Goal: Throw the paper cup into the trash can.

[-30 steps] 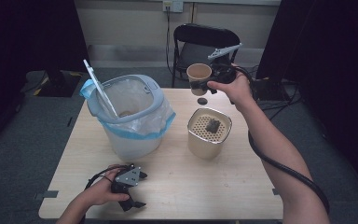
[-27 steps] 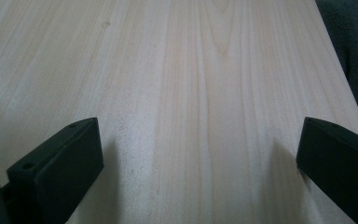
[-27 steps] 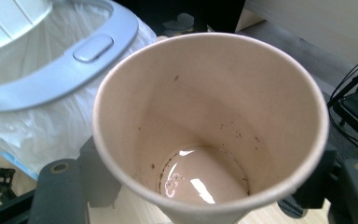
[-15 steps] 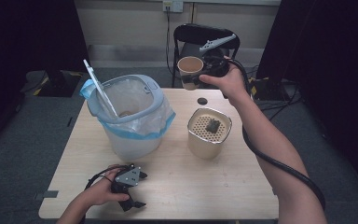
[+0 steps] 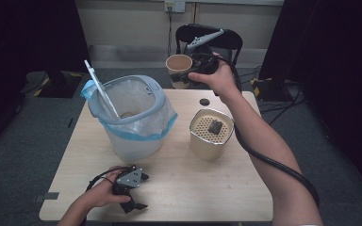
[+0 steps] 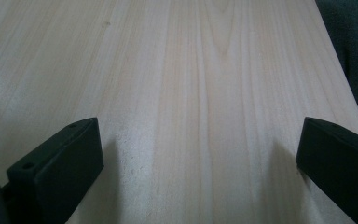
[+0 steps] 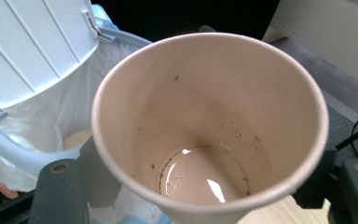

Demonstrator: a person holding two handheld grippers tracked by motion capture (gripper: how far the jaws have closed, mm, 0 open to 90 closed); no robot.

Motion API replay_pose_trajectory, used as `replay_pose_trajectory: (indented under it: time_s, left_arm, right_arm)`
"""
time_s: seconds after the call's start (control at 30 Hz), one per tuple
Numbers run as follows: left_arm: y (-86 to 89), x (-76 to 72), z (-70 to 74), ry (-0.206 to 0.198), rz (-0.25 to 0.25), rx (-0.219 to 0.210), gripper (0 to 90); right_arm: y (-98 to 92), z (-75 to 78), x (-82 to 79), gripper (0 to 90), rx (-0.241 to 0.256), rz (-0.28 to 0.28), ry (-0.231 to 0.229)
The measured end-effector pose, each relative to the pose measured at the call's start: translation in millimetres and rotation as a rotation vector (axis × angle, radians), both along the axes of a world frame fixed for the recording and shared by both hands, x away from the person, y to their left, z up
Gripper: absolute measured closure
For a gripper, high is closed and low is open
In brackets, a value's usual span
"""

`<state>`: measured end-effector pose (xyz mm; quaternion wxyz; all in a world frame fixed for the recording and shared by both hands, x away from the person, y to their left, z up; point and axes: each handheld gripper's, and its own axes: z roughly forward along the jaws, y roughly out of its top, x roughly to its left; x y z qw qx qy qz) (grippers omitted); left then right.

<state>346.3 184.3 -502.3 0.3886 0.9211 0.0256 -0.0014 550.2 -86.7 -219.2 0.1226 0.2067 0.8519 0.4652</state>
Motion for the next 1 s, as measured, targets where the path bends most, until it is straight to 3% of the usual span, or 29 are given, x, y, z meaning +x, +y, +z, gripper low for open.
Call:
replay_pose_trajectory:
  time_s: [0.33, 1.0]
  left_arm:
    - [0.0, 0.0, 0.0, 0.000, 0.000, 0.000, 0.0]
    - [0.0, 0.0, -0.1, 0.000, 0.000, -0.001, 0.0]
  right_arm:
    - [21.4, 6.3, -2.8, 27.0, 0.002, 0.033, -0.005]
    - [71.2, -0.8, -8.9, 27.0, 0.024, 0.113, 0.010]
